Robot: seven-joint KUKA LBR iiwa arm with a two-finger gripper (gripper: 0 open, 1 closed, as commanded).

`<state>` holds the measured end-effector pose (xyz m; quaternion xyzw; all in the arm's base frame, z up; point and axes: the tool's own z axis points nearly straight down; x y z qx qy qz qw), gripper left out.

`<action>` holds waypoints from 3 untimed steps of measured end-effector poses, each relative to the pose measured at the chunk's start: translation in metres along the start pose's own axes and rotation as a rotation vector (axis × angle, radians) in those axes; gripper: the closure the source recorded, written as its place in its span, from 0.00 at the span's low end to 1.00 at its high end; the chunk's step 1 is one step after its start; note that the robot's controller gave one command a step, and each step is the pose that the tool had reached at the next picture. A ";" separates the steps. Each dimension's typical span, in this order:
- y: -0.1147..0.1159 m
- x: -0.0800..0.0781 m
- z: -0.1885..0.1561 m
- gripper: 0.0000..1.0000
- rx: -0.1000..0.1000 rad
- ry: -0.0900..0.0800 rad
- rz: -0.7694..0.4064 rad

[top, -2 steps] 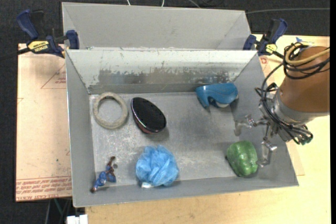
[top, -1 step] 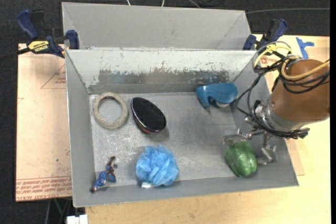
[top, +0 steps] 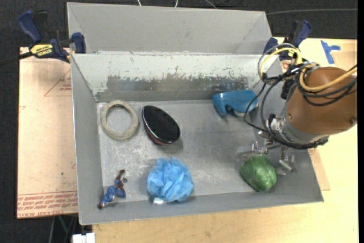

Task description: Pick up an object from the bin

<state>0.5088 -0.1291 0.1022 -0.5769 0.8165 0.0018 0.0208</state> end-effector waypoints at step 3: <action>0.000 0.001 0.003 1.00 0.016 -0.021 -0.031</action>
Offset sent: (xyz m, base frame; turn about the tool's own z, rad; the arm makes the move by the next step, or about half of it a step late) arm 0.0000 0.0000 0.0000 0.0000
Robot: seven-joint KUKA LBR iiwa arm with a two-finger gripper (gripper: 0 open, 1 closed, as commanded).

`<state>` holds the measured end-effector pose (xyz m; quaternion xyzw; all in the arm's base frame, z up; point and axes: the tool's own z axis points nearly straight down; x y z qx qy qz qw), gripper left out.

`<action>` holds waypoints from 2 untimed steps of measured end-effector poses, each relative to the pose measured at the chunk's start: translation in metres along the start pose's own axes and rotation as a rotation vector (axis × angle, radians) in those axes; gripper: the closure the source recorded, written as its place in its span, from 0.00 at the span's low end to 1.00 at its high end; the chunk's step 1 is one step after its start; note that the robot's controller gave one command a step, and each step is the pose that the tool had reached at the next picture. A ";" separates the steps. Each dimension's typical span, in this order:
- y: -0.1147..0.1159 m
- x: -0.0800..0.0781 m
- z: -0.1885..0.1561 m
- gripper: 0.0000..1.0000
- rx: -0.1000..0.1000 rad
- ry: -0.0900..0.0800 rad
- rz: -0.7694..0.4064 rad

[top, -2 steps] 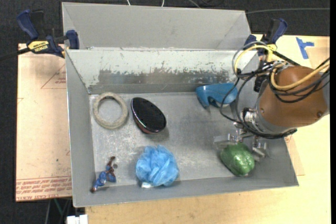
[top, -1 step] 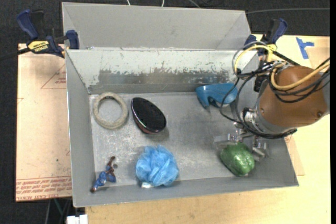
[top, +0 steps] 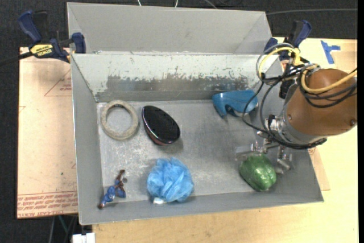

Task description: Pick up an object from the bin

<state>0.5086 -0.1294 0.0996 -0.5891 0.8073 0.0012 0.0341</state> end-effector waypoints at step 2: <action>-0.001 -0.001 -0.055 1.00 -0.003 0.009 0.001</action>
Offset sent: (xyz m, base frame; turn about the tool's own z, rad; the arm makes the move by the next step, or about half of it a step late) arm -0.0013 0.0035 0.0355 -0.0065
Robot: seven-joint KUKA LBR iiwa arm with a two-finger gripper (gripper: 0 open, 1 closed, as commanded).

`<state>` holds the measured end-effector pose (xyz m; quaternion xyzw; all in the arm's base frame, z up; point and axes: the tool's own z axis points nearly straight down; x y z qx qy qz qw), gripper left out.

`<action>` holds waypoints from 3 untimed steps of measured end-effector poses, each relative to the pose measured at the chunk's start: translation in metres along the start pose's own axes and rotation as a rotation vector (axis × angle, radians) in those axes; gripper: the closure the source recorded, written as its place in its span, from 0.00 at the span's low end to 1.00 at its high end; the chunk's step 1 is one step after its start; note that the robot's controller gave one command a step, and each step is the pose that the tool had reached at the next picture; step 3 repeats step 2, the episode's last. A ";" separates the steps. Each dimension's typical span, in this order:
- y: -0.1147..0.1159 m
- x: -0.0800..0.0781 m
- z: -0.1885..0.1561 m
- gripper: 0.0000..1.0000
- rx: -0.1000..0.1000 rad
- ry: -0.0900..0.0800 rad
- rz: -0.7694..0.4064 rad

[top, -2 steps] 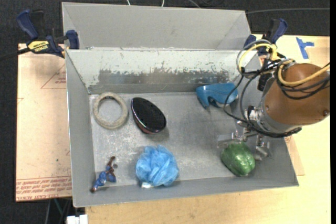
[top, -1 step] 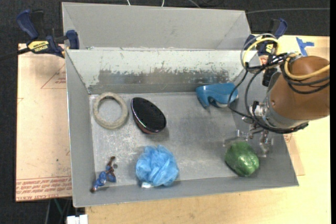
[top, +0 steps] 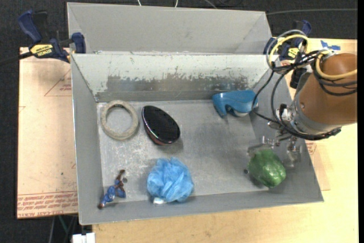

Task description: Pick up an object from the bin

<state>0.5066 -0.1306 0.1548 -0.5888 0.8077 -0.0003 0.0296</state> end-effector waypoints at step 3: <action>-0.001 -0.003 -0.029 1.00 -0.002 -0.003 0.006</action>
Offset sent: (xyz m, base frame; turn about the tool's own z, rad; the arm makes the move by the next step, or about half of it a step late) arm -0.0006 0.0006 0.0343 0.0018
